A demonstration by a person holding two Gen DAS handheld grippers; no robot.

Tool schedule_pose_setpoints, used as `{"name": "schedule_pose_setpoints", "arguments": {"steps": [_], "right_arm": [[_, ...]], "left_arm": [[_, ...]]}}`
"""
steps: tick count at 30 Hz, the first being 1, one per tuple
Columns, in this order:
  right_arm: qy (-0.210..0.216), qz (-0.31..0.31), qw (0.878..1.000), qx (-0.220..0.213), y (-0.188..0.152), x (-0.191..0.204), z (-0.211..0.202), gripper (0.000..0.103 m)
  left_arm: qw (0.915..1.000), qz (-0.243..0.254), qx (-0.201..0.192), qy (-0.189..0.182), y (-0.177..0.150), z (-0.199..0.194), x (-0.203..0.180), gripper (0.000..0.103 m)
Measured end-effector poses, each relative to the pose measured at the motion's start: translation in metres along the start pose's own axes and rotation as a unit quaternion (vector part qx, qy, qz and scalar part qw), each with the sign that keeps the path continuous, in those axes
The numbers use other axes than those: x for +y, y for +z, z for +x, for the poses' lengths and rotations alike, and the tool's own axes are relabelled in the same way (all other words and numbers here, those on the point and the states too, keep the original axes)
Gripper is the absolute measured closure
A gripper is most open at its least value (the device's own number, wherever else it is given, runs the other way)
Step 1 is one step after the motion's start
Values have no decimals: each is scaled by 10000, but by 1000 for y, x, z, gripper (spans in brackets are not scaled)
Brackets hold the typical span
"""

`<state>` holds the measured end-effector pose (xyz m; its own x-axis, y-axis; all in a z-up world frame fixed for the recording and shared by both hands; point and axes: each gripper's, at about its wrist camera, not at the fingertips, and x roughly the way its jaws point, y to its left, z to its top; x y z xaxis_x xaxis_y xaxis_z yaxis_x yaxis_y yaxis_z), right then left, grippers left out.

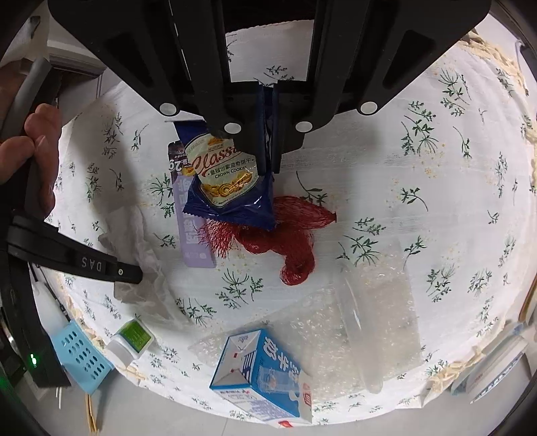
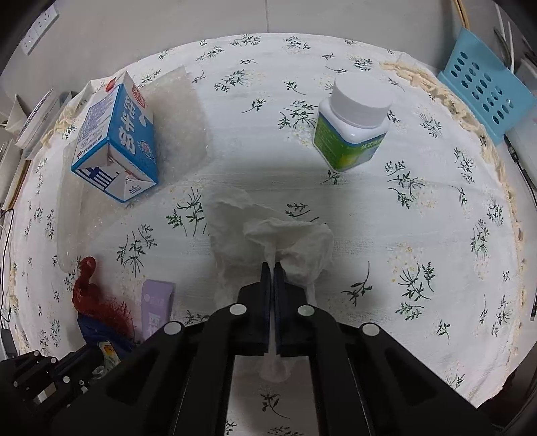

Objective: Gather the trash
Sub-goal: 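Grasp the blue snack bag with the left tool while the right tool grasps the white tissue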

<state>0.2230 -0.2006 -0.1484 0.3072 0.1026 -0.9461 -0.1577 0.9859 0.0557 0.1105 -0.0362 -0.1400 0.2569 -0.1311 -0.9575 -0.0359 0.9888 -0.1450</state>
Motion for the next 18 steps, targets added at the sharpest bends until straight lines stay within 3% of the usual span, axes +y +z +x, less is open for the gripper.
{"name": "schedule_pose_setpoints", "arguments": {"steps": [18], "right_arm": [[335, 111, 9979, -543, -18, -8, -66, 102]], "left_arm": [[9993, -139, -269, -224, -6, -36, 12, 102]]}}
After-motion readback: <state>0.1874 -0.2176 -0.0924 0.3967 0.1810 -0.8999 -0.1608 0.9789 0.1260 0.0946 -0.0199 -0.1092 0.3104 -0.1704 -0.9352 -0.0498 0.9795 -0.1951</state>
